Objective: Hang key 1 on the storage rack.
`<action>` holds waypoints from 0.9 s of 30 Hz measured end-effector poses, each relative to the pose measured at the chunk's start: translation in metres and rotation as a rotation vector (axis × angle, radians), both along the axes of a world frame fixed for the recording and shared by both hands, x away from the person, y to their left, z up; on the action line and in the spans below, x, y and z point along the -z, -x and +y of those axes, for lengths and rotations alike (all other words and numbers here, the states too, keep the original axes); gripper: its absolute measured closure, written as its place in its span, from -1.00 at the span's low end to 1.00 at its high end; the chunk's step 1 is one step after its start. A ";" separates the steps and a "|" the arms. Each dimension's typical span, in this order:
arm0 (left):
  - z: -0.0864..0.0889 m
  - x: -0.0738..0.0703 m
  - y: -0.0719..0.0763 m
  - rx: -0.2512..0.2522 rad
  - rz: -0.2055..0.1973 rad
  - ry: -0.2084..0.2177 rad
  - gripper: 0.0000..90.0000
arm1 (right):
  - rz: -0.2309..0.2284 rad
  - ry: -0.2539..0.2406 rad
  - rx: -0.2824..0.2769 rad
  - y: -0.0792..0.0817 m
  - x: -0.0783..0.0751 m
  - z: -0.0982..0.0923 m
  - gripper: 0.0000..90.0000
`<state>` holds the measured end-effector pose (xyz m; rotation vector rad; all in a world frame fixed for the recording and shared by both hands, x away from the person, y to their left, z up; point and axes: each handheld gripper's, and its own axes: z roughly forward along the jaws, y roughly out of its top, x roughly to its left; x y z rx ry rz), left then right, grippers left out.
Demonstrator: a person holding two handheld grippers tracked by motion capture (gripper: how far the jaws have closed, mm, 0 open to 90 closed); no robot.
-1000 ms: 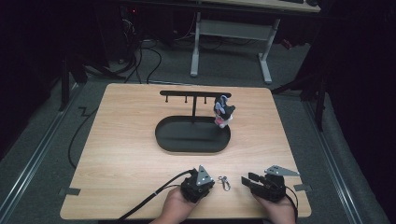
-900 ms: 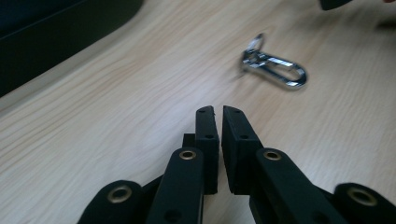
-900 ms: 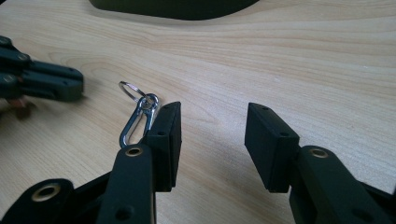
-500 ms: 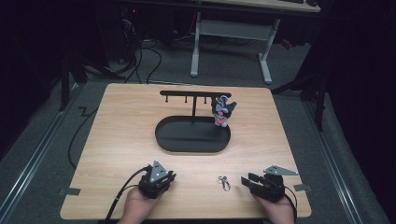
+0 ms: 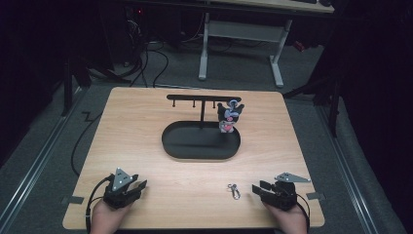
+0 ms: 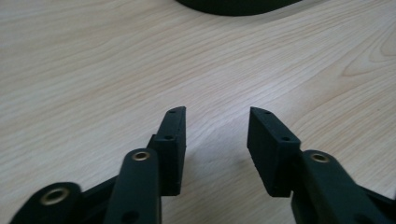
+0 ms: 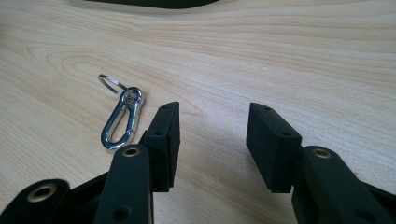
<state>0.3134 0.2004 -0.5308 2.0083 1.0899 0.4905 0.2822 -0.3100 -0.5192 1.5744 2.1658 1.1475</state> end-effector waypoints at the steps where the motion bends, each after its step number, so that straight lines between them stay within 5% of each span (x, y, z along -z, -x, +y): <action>1: 0.001 0.000 0.000 0.000 -0.003 0.004 0.13 | 0.000 -0.002 0.001 0.000 0.000 0.000 0.22; 17: 0.003 -0.002 -0.003 0.053 -0.031 0.005 -0.14 | -0.019 0.046 0.019 0.000 -0.006 0.008 0.05; 27: -0.002 -0.003 -0.003 0.092 -0.026 0.018 -0.15 | 0.011 0.174 -0.064 -0.007 -0.017 0.018 0.04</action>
